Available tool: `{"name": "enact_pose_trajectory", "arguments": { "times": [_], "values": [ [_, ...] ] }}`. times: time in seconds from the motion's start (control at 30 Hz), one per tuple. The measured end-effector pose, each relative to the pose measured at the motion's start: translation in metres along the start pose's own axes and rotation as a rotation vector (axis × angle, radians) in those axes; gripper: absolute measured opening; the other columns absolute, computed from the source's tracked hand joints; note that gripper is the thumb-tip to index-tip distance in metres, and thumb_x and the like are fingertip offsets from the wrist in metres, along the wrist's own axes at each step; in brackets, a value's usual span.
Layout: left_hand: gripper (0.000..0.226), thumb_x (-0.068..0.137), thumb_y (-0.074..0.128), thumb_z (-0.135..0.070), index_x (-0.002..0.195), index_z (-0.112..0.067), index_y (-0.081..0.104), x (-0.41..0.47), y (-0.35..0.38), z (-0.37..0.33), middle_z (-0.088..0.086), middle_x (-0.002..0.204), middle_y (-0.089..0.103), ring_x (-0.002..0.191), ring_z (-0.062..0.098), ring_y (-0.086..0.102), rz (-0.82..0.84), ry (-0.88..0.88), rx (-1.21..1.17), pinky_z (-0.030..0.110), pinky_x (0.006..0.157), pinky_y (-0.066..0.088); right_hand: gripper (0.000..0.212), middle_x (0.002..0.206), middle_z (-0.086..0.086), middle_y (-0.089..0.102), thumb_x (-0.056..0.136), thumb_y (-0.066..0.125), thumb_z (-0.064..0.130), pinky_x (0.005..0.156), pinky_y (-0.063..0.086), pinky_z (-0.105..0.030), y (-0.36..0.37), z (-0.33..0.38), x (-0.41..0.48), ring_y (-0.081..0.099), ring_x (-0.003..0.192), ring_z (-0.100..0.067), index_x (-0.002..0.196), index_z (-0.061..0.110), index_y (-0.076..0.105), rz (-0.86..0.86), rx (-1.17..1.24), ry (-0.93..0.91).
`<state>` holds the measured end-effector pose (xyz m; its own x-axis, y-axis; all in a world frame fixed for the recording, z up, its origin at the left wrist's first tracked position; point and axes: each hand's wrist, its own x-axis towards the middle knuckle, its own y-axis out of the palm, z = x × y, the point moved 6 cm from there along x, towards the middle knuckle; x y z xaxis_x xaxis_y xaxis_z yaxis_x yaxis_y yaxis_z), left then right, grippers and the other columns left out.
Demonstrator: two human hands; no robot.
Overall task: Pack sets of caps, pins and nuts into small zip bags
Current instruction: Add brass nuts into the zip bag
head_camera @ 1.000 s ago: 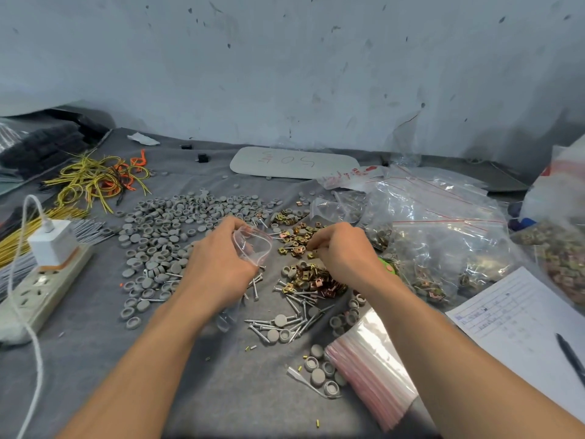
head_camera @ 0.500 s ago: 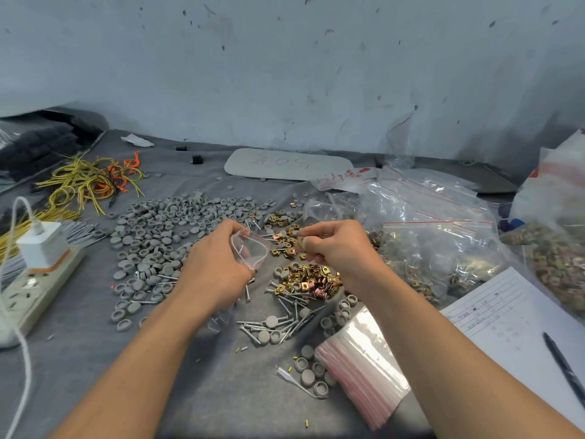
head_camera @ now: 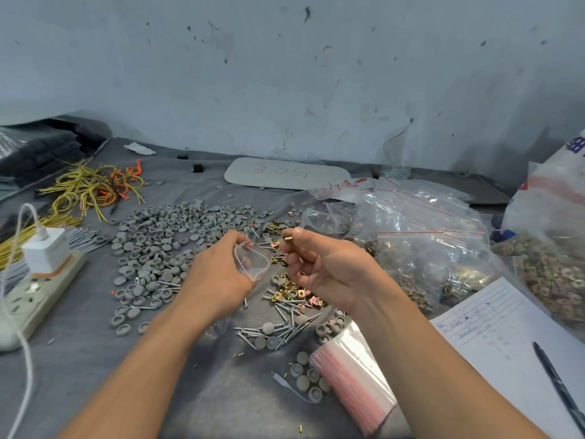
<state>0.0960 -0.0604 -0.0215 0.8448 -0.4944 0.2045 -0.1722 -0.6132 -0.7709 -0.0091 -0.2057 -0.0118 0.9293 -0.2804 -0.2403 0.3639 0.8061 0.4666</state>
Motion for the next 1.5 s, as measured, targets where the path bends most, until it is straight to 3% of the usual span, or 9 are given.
{"name": "enact_pose_trajectory", "arguments": {
  "times": [0.1, 0.33, 0.47, 0.67, 1.03, 1.33, 1.5],
  "values": [
    [0.047, 0.079, 0.081, -0.02, 0.108, -0.043, 0.052, 0.001, 0.0, 0.001, -0.011, 0.092, 0.069, 0.074, 0.001, 0.063, -0.008, -0.001, -0.006, 0.017, 0.054, 0.04, 0.016, 0.079, -0.012, 0.073, 0.09, 0.07, 0.016, 0.057, 0.055, -0.026, 0.002, -0.001, -0.001, 0.063, 0.06, -0.016, 0.096, 0.002, 0.073, 0.015, 0.012, 0.034],
    [0.043, 0.08, 0.081, -0.029, 0.106, -0.044, 0.05, 0.002, 0.002, 0.002, -0.013, 0.09, 0.068, 0.071, -0.001, 0.06, -0.015, 0.01, 0.001, 0.017, 0.052, 0.037, 0.021, 0.091, -0.016, 0.076, 0.106, 0.049, 0.005, 0.057, 0.058, -0.025, 0.002, -0.007, 0.002, 0.07, 0.067, -0.018, 0.111, -0.002, 0.069, 0.055, -0.097, 0.088],
    [0.042, 0.08, 0.08, -0.032, 0.109, -0.042, 0.051, 0.002, 0.002, 0.003, -0.012, 0.093, 0.068, 0.079, 0.007, 0.062, -0.002, 0.021, -0.01, 0.026, 0.059, 0.043, 0.026, 0.098, -0.023, 0.074, 0.1, 0.047, -0.009, 0.065, 0.063, -0.03, -0.002, -0.008, 0.006, 0.074, 0.077, -0.026, 0.113, -0.009, 0.07, 0.026, -0.069, 0.1],
    [0.044, 0.082, 0.081, -0.032, 0.111, -0.044, 0.051, 0.002, 0.002, 0.002, -0.013, 0.095, 0.068, 0.076, 0.002, 0.061, -0.005, 0.019, -0.013, 0.02, 0.055, 0.04, 0.042, 0.106, -0.026, 0.075, 0.091, 0.042, -0.028, 0.072, 0.063, -0.031, -0.002, -0.007, 0.007, 0.076, 0.092, -0.034, 0.109, -0.008, 0.074, 0.044, -0.044, 0.077],
    [0.045, 0.081, 0.079, -0.024, 0.108, -0.044, 0.05, 0.003, 0.001, 0.002, -0.012, 0.092, 0.068, 0.072, 0.0, 0.061, -0.009, 0.017, 0.004, 0.017, 0.053, 0.038, 0.041, 0.089, -0.013, 0.08, 0.085, 0.057, -0.026, 0.069, 0.061, -0.024, -0.004, 0.003, 0.006, 0.078, 0.082, -0.021, 0.091, 0.008, 0.079, -0.065, -0.503, -0.186],
    [0.046, 0.08, 0.079, -0.026, 0.109, -0.045, 0.049, 0.001, -0.001, 0.0, -0.013, 0.094, 0.069, 0.068, -0.002, 0.061, -0.01, 0.02, -0.003, 0.016, 0.053, 0.038, 0.036, 0.086, -0.013, 0.08, 0.086, 0.06, -0.023, 0.07, 0.062, -0.025, -0.004, 0.002, 0.006, 0.079, 0.083, -0.023, 0.091, 0.008, 0.079, -0.084, -0.555, -0.179],
    [0.067, 0.073, 0.086, -0.02, 0.118, -0.049, 0.046, -0.001, -0.003, -0.003, -0.013, 0.096, 0.063, 0.068, 0.001, 0.059, -0.002, 0.024, 0.016, 0.015, 0.051, 0.035, 0.034, 0.084, -0.012, 0.08, 0.086, 0.062, -0.02, 0.073, 0.063, -0.027, -0.004, 0.003, 0.006, 0.079, 0.082, -0.022, 0.088, 0.009, 0.081, -0.125, -0.618, -0.2]
  ]
}}
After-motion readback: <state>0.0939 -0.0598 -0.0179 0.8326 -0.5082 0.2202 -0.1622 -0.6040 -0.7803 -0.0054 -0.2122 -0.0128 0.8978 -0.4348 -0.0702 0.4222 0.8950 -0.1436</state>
